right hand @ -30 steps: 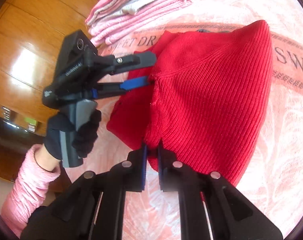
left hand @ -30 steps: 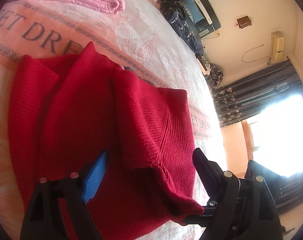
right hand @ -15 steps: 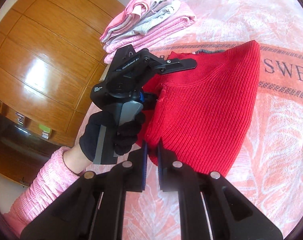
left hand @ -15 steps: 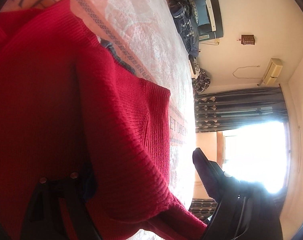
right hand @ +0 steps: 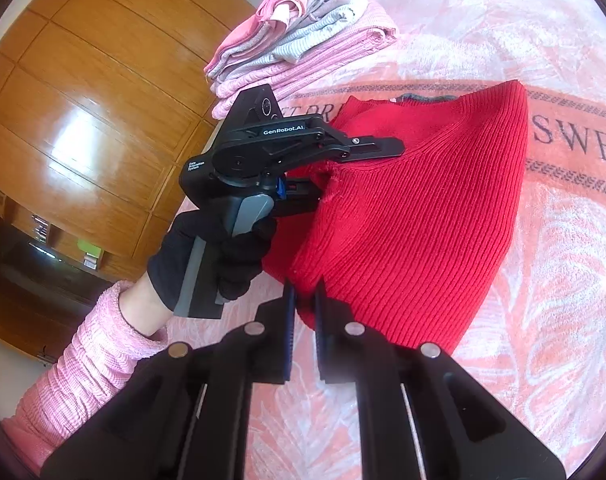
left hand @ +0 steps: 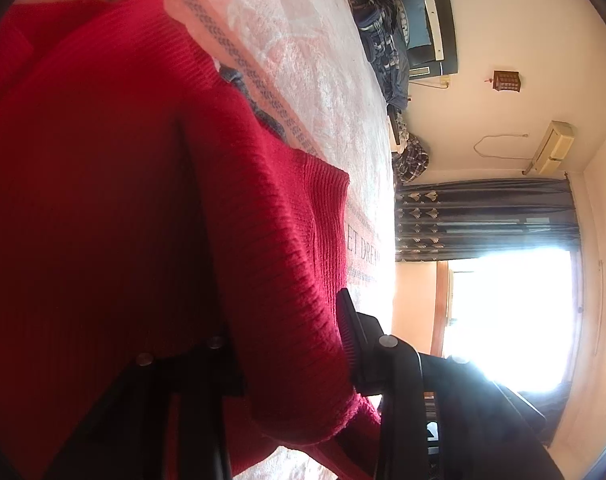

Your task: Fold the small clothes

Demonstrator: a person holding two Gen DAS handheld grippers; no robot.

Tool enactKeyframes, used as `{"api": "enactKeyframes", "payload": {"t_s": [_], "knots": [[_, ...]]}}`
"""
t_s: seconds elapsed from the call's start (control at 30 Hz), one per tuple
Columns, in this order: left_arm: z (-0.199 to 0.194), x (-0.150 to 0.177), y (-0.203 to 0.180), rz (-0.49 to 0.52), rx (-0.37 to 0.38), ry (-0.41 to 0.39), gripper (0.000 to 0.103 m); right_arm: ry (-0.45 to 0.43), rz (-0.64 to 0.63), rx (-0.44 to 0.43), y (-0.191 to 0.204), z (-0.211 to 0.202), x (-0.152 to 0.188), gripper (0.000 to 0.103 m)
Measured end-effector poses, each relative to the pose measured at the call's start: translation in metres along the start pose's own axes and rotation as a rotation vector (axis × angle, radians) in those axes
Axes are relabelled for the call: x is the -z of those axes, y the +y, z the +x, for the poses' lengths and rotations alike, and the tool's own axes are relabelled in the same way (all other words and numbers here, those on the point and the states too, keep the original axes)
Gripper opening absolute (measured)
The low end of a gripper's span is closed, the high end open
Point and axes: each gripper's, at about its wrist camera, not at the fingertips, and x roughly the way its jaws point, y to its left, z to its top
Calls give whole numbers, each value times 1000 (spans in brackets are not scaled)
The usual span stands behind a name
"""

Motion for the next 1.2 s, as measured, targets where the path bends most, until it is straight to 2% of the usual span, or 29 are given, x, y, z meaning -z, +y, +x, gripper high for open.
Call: {"api": "enactKeyframes", "payload": {"t_s": [0.17,0.23,0.33,0.43,0.47,0.53,0.6,0.73,0.9,1.07,1.2], "knots": [[-2,-1,2,-57,75,49,37,-18,-3,-4,0,-7,-2,7],[2,-2,0,-62,75,63,44,-19,-1,-4,0,-8,-1,7],[11,-5,-4,-70,90,71,45,-18,-1,-8,0,-8,0,7],[18,-8,-12,-37,84,69,45,-23,-4,-15,0,-10,1,7],[19,-9,-14,-29,91,63,44,-26,-5,-21,0,-11,1,7],[20,-9,-17,-16,104,49,31,-26,-6,-24,1,-12,2,7],[21,-8,-23,21,97,43,24,-21,-8,-25,2,-11,3,7],[18,-8,-31,108,80,21,20,-7,-5,-32,5,-3,4,7],[-6,-10,-36,197,79,-35,19,17,-19,-58,20,18,-2,7],[-49,-15,-37,259,80,-90,19,35,-52,-97,48,48,-13,7],[-87,-17,-27,320,40,-133,19,62,-88,-112,76,82,-21,7]]}}
